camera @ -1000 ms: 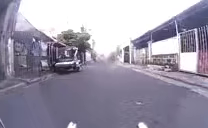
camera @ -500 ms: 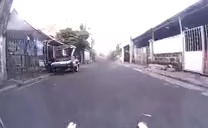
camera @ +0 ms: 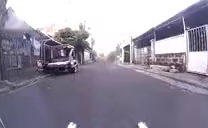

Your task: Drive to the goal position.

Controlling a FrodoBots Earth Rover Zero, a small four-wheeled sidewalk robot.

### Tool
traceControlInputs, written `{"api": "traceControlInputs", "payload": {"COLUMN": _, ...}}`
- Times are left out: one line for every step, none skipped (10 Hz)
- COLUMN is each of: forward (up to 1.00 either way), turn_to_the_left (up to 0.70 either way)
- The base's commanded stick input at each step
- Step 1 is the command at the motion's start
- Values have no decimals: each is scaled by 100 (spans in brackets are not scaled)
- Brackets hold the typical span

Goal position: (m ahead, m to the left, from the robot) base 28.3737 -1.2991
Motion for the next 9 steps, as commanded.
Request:
{"api": "traceControlInputs", "payload": {"forward": 70, "turn_to_the_left": 5}}
{"api": "traceControlInputs", "payload": {"forward": 70, "turn_to_the_left": 13}}
{"api": "traceControlInputs", "payload": {"forward": 70, "turn_to_the_left": 6}}
{"api": "traceControlInputs", "payload": {"forward": 70, "turn_to_the_left": 0}}
{"api": "traceControlInputs", "payload": {"forward": 70, "turn_to_the_left": 0}}
{"api": "traceControlInputs", "payload": {"forward": 70, "turn_to_the_left": 0}}
{"api": "traceControlInputs", "payload": {"forward": 70, "turn_to_the_left": 6}}
{"api": "traceControlInputs", "payload": {"forward": 70, "turn_to_the_left": 17}}
{"api": "traceControlInputs", "payload": {"forward": 70, "turn_to_the_left": 27}}
